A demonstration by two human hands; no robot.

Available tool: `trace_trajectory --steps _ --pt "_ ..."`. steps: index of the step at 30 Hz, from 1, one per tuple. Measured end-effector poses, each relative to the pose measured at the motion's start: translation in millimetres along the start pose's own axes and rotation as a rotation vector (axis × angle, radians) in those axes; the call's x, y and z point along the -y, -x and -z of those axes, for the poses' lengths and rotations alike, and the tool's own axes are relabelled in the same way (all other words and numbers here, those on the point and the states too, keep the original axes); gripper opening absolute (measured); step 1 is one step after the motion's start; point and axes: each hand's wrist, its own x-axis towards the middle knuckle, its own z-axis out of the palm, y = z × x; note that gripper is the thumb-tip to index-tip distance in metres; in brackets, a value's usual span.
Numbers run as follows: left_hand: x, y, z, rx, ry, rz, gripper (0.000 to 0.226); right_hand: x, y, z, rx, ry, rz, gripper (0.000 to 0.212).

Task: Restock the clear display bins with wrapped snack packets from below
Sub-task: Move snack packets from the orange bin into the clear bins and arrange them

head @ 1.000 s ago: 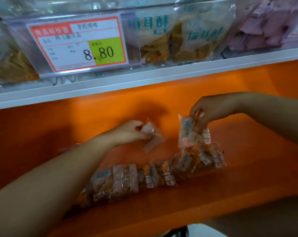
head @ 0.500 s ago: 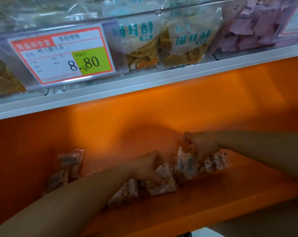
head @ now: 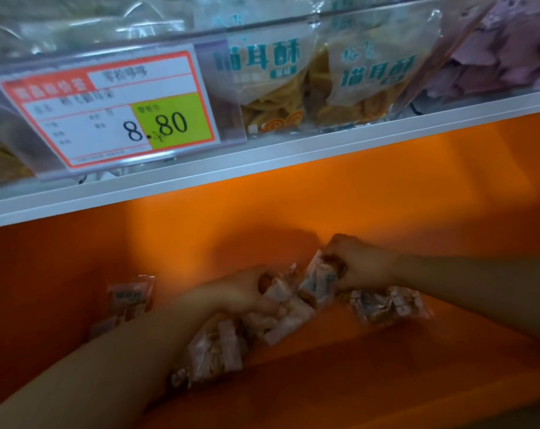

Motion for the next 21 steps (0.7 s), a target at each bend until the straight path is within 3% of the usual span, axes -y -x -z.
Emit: trace_trajectory --steps 3,10,16,21 --pt "1.7 9.4 21.8 -0.088 0.050 0.007 0.087 7.8 -6.9 9.5 -0.164 0.065 0.031 0.040" --pt "-7.6 48.1 42.0 -0.338 -0.021 -0.129 0.041 36.0 -4.5 19.3 -0.380 0.109 0.097 0.037" --pt "-21.0 96.7 45.2 -0.426 -0.072 -0.191 0.033 70.9 26.6 32.1 -0.502 0.099 0.168 0.026" --pt "-35.2 153.1 46.9 -0.511 -0.240 -0.285 0.027 105.1 67.4 38.9 -0.563 0.096 0.202 0.033"
